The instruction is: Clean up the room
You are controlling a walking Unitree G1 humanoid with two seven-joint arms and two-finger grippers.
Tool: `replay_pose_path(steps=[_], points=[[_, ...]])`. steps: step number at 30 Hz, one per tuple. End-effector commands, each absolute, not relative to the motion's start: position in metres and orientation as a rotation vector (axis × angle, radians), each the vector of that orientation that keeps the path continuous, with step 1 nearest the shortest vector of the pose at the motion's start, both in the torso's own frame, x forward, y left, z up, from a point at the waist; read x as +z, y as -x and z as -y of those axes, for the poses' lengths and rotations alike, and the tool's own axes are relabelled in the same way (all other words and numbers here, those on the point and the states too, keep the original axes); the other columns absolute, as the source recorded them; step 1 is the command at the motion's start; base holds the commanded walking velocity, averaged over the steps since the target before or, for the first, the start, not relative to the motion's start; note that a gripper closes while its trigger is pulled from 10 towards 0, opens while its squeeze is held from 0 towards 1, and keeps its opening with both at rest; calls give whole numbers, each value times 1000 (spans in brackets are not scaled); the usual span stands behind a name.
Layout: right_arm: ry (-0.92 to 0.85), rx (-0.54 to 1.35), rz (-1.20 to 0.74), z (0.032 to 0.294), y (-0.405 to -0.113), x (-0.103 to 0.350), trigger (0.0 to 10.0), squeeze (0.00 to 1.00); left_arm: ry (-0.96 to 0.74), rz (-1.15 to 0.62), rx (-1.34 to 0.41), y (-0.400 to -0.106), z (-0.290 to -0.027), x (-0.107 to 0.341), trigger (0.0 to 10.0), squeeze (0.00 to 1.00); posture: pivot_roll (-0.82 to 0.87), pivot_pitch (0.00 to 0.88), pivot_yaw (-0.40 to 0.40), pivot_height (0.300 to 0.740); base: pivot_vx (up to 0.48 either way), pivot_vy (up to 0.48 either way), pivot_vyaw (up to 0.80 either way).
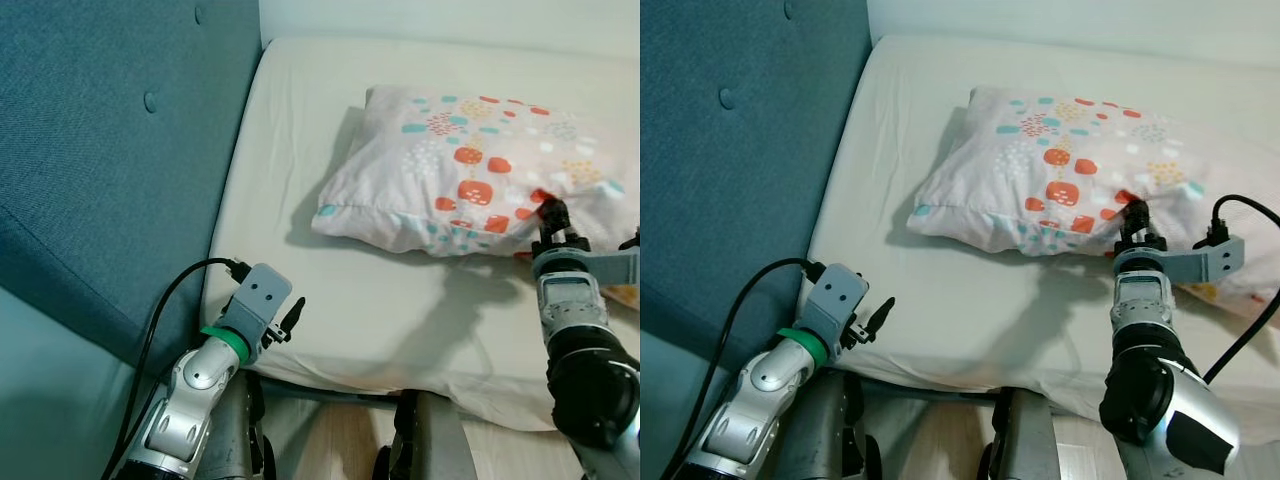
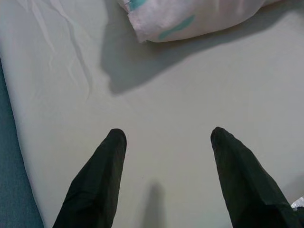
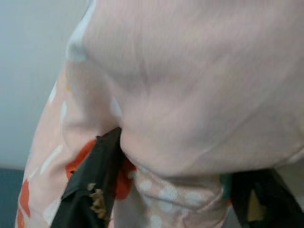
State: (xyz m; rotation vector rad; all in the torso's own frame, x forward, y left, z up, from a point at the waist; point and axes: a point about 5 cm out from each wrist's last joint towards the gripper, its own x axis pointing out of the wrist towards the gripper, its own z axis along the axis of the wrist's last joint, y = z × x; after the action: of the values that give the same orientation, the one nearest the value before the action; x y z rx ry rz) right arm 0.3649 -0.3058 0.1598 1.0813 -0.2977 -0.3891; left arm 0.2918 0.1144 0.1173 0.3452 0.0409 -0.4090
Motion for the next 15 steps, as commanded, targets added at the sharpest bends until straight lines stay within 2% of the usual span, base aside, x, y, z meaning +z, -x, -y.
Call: replay_pose_path(steps=[1, 11, 12, 15], points=[[-1093, -413, 343, 318, -361, 165, 0, 0, -348, -75, -407, -288, -115, 110, 10000, 0, 259, 225, 27, 570, 0, 0, 0], [-902, -489, 334, 336, -353, 172, 0, 0, -348, -77, -399, -291, -115, 111, 10000, 0, 242, 211, 30, 570, 0, 0, 0], [-761, -468, 325, 337, -354, 183, 0, 0, -347, -77, -398, -292, -114, 112, 10000, 0, 242, 211, 30, 570, 0, 0, 0], [-588, -445, 320, 339, -357, 196, 0, 0, -345, -78, -397, -292, -114, 111, 10000, 0, 242, 211, 30, 570, 0, 0, 0]])
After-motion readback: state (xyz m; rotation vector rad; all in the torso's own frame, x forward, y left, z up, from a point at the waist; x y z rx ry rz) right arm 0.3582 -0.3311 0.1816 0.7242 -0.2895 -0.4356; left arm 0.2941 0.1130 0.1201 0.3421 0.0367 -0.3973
